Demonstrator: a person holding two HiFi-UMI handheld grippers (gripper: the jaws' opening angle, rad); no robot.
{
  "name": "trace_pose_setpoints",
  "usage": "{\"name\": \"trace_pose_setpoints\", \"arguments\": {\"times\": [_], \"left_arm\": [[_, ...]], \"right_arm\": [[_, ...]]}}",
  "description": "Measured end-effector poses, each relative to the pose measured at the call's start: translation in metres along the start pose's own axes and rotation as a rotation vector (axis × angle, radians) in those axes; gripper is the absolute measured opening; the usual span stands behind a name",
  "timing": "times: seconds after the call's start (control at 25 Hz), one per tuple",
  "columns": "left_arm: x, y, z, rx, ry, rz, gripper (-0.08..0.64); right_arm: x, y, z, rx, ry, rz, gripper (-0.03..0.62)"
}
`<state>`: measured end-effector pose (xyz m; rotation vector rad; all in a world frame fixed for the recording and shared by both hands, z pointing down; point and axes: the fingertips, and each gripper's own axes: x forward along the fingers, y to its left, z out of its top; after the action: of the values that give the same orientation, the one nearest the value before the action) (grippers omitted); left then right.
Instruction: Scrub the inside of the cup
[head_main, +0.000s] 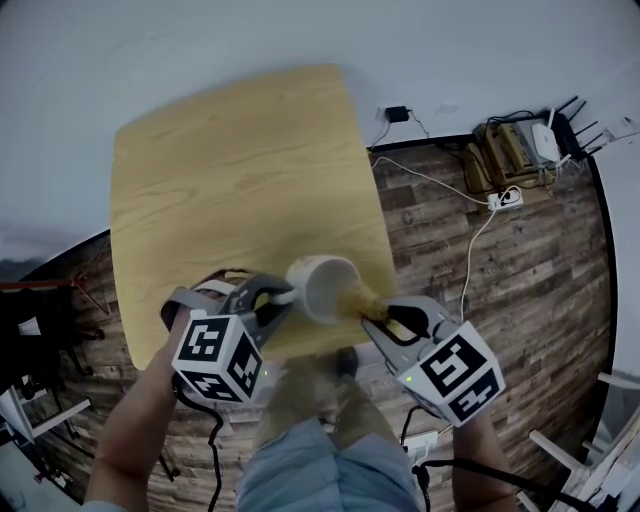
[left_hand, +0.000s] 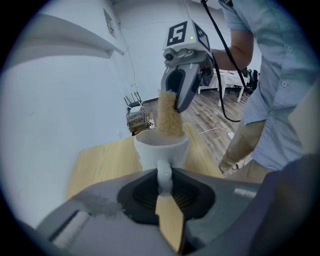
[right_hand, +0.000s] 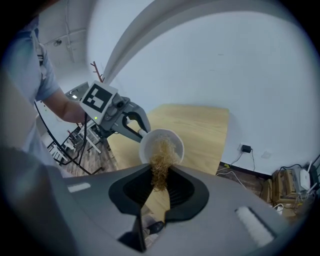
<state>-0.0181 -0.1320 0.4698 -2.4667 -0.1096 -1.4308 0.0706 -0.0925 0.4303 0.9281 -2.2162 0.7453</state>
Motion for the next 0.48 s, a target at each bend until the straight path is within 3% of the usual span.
{"name": "trace_pose_setpoints", "arguments": {"times": [0.12,0.28,0.48], "left_arm": [[0.001,0.0,-0.001,-0.001,-0.004,0.003,0.066],[0.001,0.0,-0.004,-0.02,-0.018,0.013,0.066],[0.004,-0.003,-0.008,-0.078,-0.058,0.02,0.066]], "right_arm": [[-0.001,0.018,0.0,0.032,-0.02,0.038,0.066],[-0.004,0.048,0.035,0.04,-0.139,0.121,0.066],[-0.025,0.051,0.092,-0.004,-0.274,0.078,0.066]]}}
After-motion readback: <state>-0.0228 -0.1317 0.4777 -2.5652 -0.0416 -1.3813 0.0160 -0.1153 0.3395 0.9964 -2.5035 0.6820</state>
